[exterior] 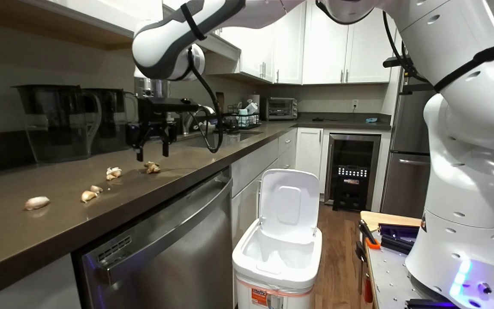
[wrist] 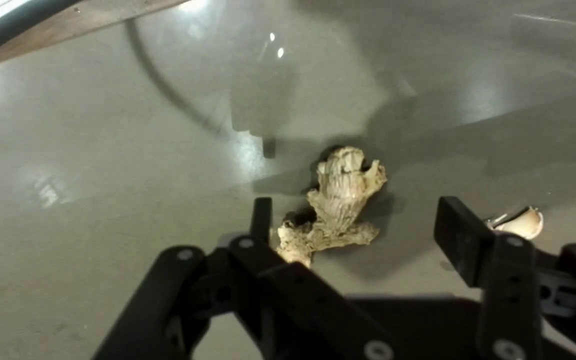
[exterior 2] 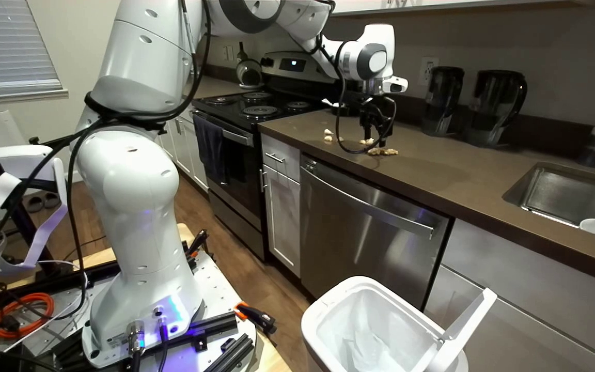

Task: Put one of the garlic cloves in the bin

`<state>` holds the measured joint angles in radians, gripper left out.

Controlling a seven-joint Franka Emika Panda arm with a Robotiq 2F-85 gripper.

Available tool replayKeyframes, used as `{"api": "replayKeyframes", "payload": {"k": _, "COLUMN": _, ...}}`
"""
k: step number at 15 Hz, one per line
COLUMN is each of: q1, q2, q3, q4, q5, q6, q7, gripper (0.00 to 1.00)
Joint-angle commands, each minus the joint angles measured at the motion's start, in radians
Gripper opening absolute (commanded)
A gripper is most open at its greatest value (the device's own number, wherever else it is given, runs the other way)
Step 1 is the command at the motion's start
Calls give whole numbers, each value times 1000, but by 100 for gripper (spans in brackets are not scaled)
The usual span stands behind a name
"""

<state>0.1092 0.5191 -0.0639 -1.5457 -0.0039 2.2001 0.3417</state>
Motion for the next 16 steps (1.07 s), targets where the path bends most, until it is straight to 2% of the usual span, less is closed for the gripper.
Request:
{"api": "replayKeyframes", "payload": {"k": 1, "q1": 5, "q2": -6, "q3": -3, "q4": -7, "q5": -12, "q6": -12, "q7": 53, "gripper": 65}}
{"api": "replayKeyframes", "payload": {"k": 2, "q1": 7, "q2": 3, "q3": -6, "q4": -5, "q5": -17, "q6": -7, "q7": 63, "gripper": 73}}
{"api": "replayKeyframes", "payload": {"k": 3, "q1": 5, "q2": 10, "q3": -4, "q4": -1, "q5": -14, "q6": -7, "q7": 64, "gripper": 75}}
{"api": "replayKeyframes", "payload": {"k": 5, "q1": 7, "q2": 26, "q3": -7, "q4": 3, "q5": -20, "q6": 6, "q7": 70, "gripper": 90}}
{"api": "replayKeyframes", "payload": {"k": 6, "q1": 6, "q2": 36, "q3": -7, "q4": 8, "q5": -21, "q6": 10, "q7": 67, "gripper": 91}}
{"api": "replayKeyframes", "payload": {"k": 7, "q1": 6, "q2": 42, "q3": -9, "q4": 9, "q5": -21, "q6": 14, "q7": 67, "gripper": 86}}
{"api": "replayKeyframes", "payload": {"k": 8, "q1": 5, "q2": 50, "q3": -9, "q4": 11, "q5": -20, "q6": 19, "q7": 64, "gripper": 66}}
{"api": "replayKeyframes", "payload": {"k": 9, "q1": 6, "q2": 55, "q3": -11, "q4": 10, "q5": -23, "q6": 24, "q7": 65, "gripper": 66}}
{"api": "replayKeyframes", "payload": {"k": 16, "q1": 21, "q2": 40, "q3": -24, "q4": -11, "q5": -63, "q6": 64, "q7": 59, "gripper": 18}}
